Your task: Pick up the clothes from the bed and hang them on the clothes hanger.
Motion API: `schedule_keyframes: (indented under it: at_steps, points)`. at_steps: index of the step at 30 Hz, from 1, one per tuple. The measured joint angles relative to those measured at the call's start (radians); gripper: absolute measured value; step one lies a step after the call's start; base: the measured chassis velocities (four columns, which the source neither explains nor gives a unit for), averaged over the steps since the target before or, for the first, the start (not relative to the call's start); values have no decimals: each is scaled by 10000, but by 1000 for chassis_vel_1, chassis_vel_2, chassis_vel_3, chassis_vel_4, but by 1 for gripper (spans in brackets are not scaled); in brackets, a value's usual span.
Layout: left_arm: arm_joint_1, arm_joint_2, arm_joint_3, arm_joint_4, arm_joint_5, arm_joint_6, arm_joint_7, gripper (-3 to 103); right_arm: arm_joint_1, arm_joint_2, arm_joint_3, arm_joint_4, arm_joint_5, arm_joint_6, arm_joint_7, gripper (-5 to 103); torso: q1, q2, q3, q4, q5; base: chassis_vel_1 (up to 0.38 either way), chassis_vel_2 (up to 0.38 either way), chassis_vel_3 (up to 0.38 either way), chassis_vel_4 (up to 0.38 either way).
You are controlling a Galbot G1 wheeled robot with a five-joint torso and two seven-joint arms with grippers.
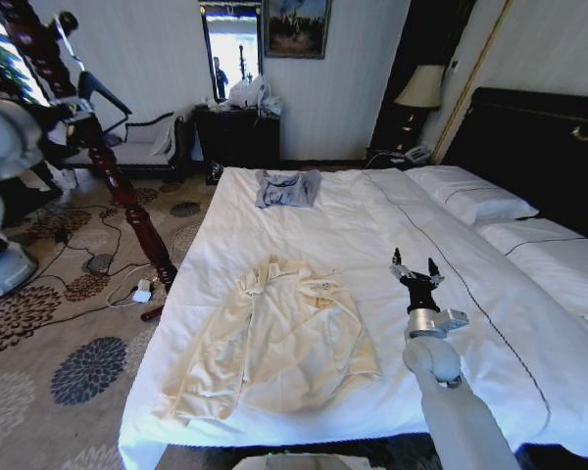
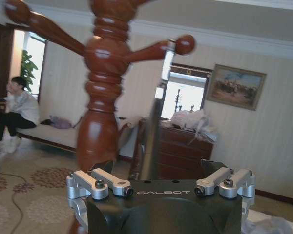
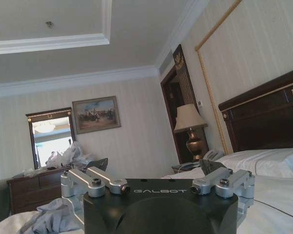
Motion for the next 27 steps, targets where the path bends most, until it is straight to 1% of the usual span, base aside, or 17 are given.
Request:
schedule_keyframes:
  at_steps: [3,4,5,7,10,11,14,15,19,20,21,22,23,24,25,27]
  points:
    - [-323,-272,335,234,102,121,-32,100,-9,3,46,-24,-2,-13,41,100,1,0,0,1,-1,0,0,0,0]
    - [-379,-325,388,250,104,224,-161,100,-16,11,70,-39,-3,-15,54,100,1,0,1,1,0,0,0,0,0]
    - [-379,-325,388,250,104,224,-161,100,-16,11,70,-39,-3,-15,54,100,1,0,1,1,0,0,0,0,0]
    - [-421,-344,465,114,-34,575,-738,100,-46,21,134,-63,-6,-15,85,100,0,0,0,2,-2,0,0,0,0]
    - [-421,-216,590,-53,-190,665,-1258,100,-106,-7,200,-113,-19,-6,113,100,-1,0,-1,6,0,0,0,0,0]
    - [-421,-216,590,-53,-190,665,-1258,100,-106,-7,200,-113,-19,-6,113,100,-1,0,-1,6,0,0,0,0,0]
    - [-473,-206,674,25,-208,674,-1532,100,-111,-33,216,-162,-70,2,156,100,-1,0,-1,3,-3,0,0,0,0]
    - [-481,-208,678,34,-221,675,-1584,103,-106,-31,207,-165,-81,2,172,100,-1,0,-1,2,-3,0,0,0,0]
    - [-485,-155,724,16,-271,674,-1624,95,-96,-1,121,-165,-112,2,211,100,-1,0,-1,2,-2,0,0,0,0]
    - [-492,-147,735,22,-283,674,-1622,90,-96,6,109,-162,-120,2,214,100,-2,0,-1,4,-3,0,0,0,0]
    - [-492,-147,735,22,-283,674,-1622,90,-96,6,109,-162,-120,2,214,100,-2,0,-1,4,-3,0,0,0,0]
    - [-509,-133,745,35,-302,673,-1614,85,-101,10,102,-159,-129,1,220,100,-1,0,-1,4,-3,0,0,0,0]
    - [-519,-121,750,38,-315,671,-1605,85,-110,11,99,-158,-138,1,223,100,-1,0,-1,4,-3,0,0,0,0]
    - [-520,-102,751,38,-333,667,-1598,79,-120,8,99,-158,-145,1,225,100,-1,0,-1,2,-2,0,0,0,0]
    - [-520,-102,751,38,-333,667,-1598,79,-120,8,99,-158,-145,1,225,100,-1,0,-1,2,-2,0,0,0,0]
    - [-512,-36,750,-22,-402,660,-1593,68,-150,-12,100,-160,-155,1,233,100,-1,0,-1,0,-2,0,0,0,0]
